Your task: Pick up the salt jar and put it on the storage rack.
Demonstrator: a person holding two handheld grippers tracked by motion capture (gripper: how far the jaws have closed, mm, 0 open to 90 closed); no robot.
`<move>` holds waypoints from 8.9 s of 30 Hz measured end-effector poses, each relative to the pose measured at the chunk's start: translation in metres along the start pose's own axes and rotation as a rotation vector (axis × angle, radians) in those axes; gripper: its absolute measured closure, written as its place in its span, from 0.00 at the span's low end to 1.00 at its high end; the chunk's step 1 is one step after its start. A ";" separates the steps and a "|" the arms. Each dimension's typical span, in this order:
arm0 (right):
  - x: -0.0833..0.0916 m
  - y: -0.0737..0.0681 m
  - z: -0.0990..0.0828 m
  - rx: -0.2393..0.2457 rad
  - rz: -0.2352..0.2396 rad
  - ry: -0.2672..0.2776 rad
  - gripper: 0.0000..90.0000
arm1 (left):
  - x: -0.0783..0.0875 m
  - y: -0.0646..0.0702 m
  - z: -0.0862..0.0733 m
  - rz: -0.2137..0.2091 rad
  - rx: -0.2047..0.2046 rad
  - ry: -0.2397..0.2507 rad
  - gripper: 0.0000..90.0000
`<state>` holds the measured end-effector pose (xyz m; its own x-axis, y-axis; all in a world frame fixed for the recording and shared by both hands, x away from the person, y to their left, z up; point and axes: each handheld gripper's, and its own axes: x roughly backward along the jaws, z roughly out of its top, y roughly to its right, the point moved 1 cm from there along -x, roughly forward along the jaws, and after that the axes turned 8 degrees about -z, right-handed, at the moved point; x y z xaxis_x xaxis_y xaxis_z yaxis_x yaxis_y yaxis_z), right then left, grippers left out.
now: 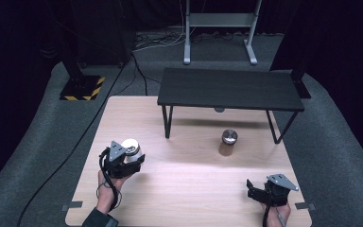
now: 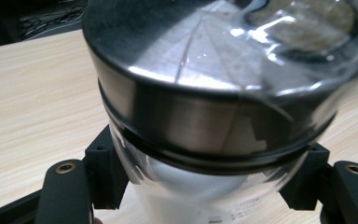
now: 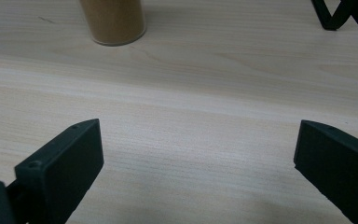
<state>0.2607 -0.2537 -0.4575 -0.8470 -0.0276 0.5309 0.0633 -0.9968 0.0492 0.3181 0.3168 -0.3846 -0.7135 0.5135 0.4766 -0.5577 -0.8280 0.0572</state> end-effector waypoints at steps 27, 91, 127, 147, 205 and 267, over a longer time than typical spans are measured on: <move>-0.001 0.000 0.001 -0.001 0.001 -0.005 0.01 | -0.023 0.001 0.047 -0.071 -0.064 -0.004 0.34; 0.000 0.002 0.001 -0.004 0.008 -0.004 0.01 | -0.056 -0.001 0.146 -0.148 -0.135 -0.009 0.34; 0.000 0.003 0.000 -0.008 0.016 0.000 0.01 | -0.068 0.011 0.214 -0.172 -0.199 0.012 0.34; 0.000 0.005 -0.001 -0.006 0.023 0.006 0.01 | -0.111 -0.004 0.240 -0.145 -0.110 -0.057 0.34; 0.001 0.006 -0.003 -0.013 0.026 0.014 0.01 | -0.100 0.015 0.210 -0.065 -0.133 -0.030 0.00; 0.000 0.001 -0.001 -0.004 0.004 0.003 0.01 | -0.047 -0.035 -0.040 0.016 0.051 -0.242 0.00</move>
<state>0.2603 -0.2549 -0.4580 -0.8484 -0.0320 0.5284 0.0648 -0.9969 0.0436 0.3539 0.3310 -0.4440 -0.5964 0.4360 0.6740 -0.5203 -0.8493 0.0889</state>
